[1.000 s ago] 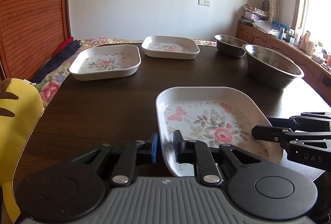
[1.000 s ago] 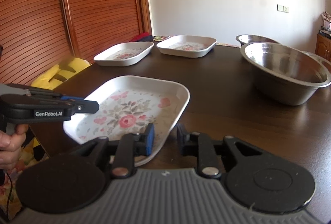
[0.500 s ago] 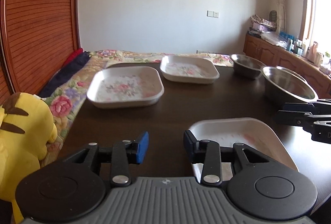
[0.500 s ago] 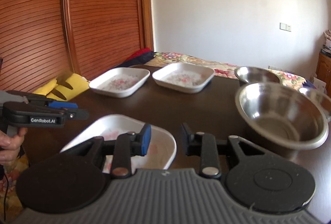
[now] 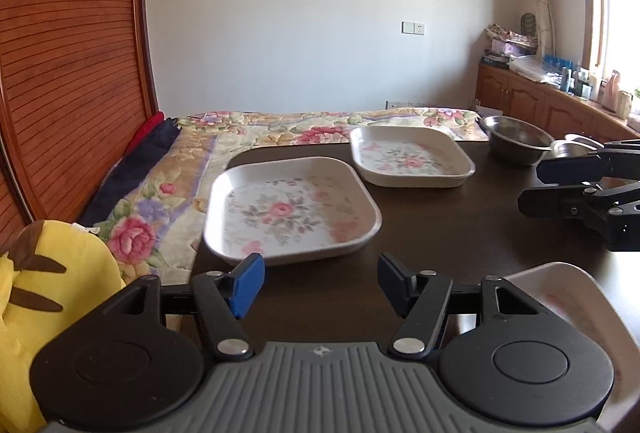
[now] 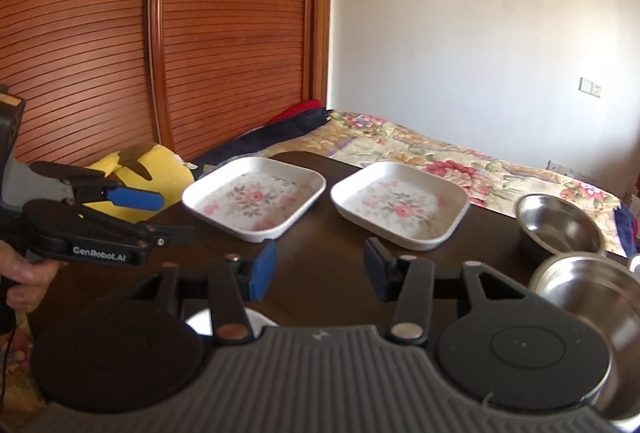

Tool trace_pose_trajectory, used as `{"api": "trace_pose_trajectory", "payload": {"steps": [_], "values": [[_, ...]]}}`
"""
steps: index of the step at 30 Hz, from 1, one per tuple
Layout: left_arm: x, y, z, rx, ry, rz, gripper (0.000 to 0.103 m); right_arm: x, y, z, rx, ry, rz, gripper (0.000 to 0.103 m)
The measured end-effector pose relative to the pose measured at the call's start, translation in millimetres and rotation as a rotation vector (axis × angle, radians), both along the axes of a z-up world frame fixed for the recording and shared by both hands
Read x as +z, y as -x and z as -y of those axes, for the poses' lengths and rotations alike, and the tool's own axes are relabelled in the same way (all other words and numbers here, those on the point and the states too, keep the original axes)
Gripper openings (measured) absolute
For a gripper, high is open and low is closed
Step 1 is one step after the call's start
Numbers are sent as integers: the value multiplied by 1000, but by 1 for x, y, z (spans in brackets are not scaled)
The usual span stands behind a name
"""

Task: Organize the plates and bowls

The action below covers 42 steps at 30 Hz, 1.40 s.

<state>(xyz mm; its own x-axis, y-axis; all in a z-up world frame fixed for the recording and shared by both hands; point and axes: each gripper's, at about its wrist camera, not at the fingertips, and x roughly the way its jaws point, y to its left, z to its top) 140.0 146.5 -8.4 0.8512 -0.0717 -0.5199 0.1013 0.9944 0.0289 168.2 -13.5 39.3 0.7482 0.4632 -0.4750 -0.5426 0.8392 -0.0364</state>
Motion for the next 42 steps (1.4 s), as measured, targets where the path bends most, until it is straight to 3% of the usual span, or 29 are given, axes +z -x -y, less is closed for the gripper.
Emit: {"api": "trace_pose_trajectory", "payload": {"steps": [15, 22, 26, 30, 42], "values": [[-5, -60, -48, 14, 7, 15, 66, -5, -64, -55, 57, 26, -101, 48], [-10, -82, -67, 22, 24, 0, 58, -15, -87, -68, 64, 47, -153, 37], [-16, -93, -77, 24, 49, -21, 48, -18, -96, -71, 62, 51, -176, 30], [-21, -99, -82, 20, 76, -35, 39, -24, -105, -74, 54, 57, -201, 30], [-27, -107, -88, 25, 106, -52, 31, -33, -118, -80, 44, 62, -248, 28]]}}
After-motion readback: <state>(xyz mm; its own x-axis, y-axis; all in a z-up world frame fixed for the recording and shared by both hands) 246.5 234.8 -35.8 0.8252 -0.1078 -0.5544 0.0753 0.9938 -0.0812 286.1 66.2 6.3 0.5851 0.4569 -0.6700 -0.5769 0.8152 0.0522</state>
